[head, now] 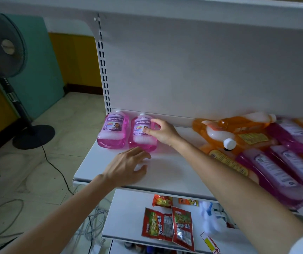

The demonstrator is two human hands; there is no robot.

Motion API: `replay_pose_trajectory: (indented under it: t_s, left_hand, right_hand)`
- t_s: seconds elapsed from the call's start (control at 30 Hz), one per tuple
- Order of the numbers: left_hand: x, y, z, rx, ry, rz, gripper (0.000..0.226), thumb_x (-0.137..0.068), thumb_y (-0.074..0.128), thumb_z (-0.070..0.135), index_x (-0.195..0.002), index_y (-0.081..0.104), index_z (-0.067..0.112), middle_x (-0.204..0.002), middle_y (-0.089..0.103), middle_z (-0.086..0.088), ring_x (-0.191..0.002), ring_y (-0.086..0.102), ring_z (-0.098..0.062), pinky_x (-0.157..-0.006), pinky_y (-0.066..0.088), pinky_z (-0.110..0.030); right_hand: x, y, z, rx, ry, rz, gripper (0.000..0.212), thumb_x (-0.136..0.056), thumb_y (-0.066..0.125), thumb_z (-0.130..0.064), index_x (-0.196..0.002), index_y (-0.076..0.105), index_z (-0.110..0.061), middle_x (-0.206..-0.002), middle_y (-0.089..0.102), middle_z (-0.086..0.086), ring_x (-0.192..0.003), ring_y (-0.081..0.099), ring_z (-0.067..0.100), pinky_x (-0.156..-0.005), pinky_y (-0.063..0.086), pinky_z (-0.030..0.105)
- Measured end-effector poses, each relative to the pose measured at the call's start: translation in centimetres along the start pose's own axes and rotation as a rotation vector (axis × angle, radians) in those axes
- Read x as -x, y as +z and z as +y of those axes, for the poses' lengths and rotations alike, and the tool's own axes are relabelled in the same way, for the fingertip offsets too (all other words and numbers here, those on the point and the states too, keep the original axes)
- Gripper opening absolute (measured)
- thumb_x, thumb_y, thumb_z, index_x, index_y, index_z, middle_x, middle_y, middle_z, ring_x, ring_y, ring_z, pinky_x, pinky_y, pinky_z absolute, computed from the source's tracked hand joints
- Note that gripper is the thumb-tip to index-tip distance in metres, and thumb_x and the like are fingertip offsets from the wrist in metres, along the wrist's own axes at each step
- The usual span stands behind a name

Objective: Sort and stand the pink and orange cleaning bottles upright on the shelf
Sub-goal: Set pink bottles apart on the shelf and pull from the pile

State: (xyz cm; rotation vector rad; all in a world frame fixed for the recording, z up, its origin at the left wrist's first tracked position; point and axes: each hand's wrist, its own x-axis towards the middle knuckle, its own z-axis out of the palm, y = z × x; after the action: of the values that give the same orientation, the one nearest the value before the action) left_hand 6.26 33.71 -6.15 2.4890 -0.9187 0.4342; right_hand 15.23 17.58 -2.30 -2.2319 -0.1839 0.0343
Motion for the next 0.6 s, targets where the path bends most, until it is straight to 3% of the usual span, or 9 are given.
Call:
replay_pose_trajectory:
  t_s: [0.13,0.3,0.47,0.6]
  left_hand:
    - [-0.9,0.4,1.0,0.010,0.028,-0.010,0.032,-0.076,0.048,0.031,-0.097,0.066,0.014,-0.091,0.066,0.000,-0.068,0.064,-0.015,-0.054,0.053,-0.024]
    - [-4.3,1.9,3.6,-0.028,0.196,-0.013,0.031,-0.081,0.049,0.030,-0.097,0.066,0.010,-0.093,0.067,-0.005,-0.079,0.064,-0.018,-0.058,0.056,-0.028]
    - [-9.2,4.0,8.5,0.065,0.265,0.031,0.031,-0.079,0.049,0.029,-0.101,0.065,0.015,-0.098,0.064,-0.003,-0.090,0.054,-0.014,-0.059,0.055,-0.031]
    - [-12.7,5.7,13.6,0.071,0.372,0.020,0.033,-0.077,0.050,0.028,-0.100,0.066,0.011,-0.099,0.065,-0.006,-0.086,0.058,-0.022,-0.063,0.052,-0.029]
  right_hand:
    - [0.9,-0.5,0.2,0.090,-0.041,0.024,0.055,-0.087,0.061,-0.042,-0.133,0.050,-0.014,-0.131,0.056,0.005,-0.118,0.052,0.018,-0.089,0.038,0.022]
    - [2.8,-5.6,0.1,0.115,-0.164,0.137,0.053,-0.089,0.060,-0.035,-0.135,0.047,-0.013,-0.138,0.050,0.005,-0.127,0.045,0.017,-0.098,0.034,0.021]
    - [5.2,-13.9,2.1,0.115,-0.211,0.312,0.045,-0.088,0.063,-0.023,-0.130,0.053,-0.012,-0.130,0.057,0.006,-0.120,0.052,0.015,-0.098,0.037,0.021]
    - [7.5,-19.8,5.9,0.154,-0.153,0.414,0.043,-0.086,0.065,-0.017,-0.127,0.055,-0.008,-0.124,0.060,0.008,-0.114,0.056,0.015,-0.097,0.040,0.021]
